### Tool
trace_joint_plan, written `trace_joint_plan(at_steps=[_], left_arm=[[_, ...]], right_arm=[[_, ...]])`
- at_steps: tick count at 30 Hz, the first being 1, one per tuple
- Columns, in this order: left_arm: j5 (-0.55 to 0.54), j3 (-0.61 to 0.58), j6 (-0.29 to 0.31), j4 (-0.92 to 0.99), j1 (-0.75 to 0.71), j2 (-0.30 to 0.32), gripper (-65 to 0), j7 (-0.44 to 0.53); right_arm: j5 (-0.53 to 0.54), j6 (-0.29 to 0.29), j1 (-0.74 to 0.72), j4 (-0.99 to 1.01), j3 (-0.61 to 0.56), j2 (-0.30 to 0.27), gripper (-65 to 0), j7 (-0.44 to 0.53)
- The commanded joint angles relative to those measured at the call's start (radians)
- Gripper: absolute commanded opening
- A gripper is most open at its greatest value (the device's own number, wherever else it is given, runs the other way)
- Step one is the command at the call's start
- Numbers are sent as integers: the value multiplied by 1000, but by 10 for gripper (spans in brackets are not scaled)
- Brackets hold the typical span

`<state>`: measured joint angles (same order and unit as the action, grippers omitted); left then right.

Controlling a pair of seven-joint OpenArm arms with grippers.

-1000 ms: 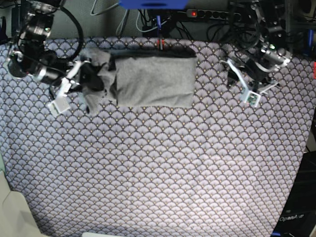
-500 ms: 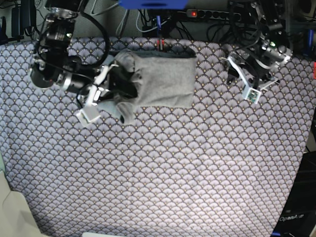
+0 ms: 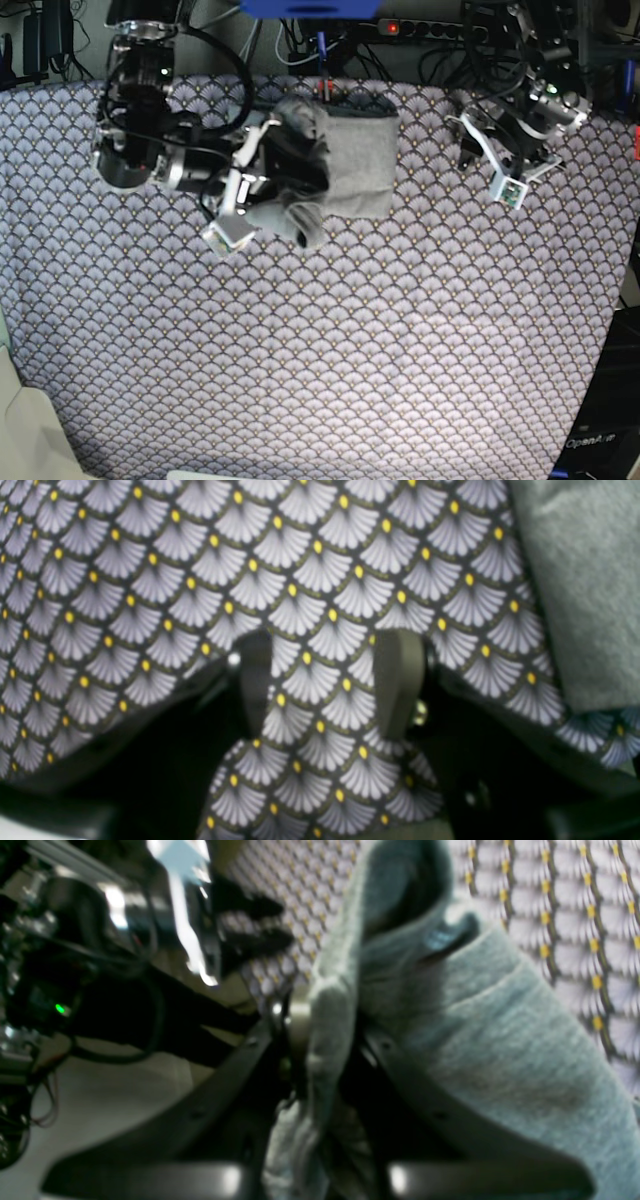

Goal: Fold the T-shirt properly
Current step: 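Fold the strip's other end over the middle with the right gripper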

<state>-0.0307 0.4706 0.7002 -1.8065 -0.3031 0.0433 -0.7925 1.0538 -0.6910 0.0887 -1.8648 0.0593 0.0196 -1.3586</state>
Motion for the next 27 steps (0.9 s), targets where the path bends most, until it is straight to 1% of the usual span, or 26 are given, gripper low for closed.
trace_joint_plan(at_steps=[1,9,16,18,21,27], left_arm=[[-11,3,-2,-19,2,4,-327,15],[-11,3,-2,-19,-17,4,-327,20],[-11,9,-2,-19,-17,4,-327,20],[-11,10,-2,-19,-17,4,-327,18],[-11,10,-2,-19,-17,4,-327,20],[-11,6,-2,-19,-17,4,-327,20]], right_arm=[[29,-7,-13,6,-11,6,-618,23],[27,-7,-36,118,-89,4,-617,81],[27,-7,-74,179,-94,6,-611,83],[27,-7,-79,201,-94,6,-585,83],[27,-7,-79,227,-94,4,-521,83],[29,-7,-79,228,-94,4,-371,83]])
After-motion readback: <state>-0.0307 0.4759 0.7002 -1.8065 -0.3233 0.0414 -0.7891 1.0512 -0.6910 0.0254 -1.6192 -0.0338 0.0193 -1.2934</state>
